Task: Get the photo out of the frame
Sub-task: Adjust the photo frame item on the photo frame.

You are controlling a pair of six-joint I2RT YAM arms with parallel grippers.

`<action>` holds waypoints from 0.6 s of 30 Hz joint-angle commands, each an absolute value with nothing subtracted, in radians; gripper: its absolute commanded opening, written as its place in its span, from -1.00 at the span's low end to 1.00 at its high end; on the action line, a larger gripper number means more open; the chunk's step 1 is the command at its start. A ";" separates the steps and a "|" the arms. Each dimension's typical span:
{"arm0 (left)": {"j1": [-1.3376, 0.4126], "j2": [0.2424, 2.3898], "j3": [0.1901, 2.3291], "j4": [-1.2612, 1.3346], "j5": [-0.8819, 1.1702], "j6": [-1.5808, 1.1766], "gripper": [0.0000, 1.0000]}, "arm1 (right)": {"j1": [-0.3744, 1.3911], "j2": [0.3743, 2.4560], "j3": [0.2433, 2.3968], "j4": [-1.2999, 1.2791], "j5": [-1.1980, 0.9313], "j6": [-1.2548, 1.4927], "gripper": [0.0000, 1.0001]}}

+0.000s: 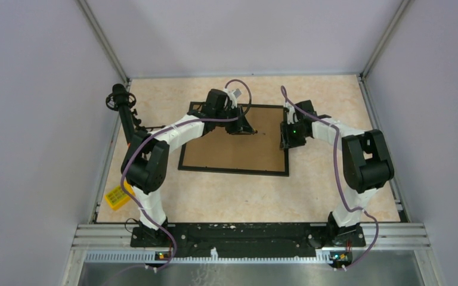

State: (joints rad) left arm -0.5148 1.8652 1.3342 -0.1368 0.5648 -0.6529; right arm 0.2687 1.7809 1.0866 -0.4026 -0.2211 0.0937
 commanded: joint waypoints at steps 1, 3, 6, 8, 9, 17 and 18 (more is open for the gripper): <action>-0.509 1.847 1.326 -0.091 0.581 -0.650 -1.00 | 0.291 1.790 1.058 -0.547 -0.149 0.067 -0.16; -0.508 1.851 1.326 -0.089 0.587 -0.655 -1.00 | 0.291 1.789 1.058 -0.559 -0.147 0.066 -0.15; -0.507 1.853 1.324 -0.087 0.589 -0.658 -1.00 | 0.291 1.776 1.039 -0.555 -0.161 0.073 -0.12; -0.507 1.851 1.325 -0.087 0.591 -0.658 -1.00 | 0.291 1.755 1.015 -0.536 -0.172 0.086 -0.09; -0.506 1.850 1.325 -0.087 0.591 -0.656 -1.00 | 0.291 1.743 1.005 -0.529 -0.176 0.088 -0.08; -0.501 1.855 1.320 -0.083 0.596 -0.662 -1.00 | 0.292 1.714 0.982 -0.505 -0.198 0.107 -0.09; -0.502 1.855 1.320 -0.081 0.595 -0.664 -1.00 | 0.291 1.724 0.989 -0.505 -0.197 0.111 -0.11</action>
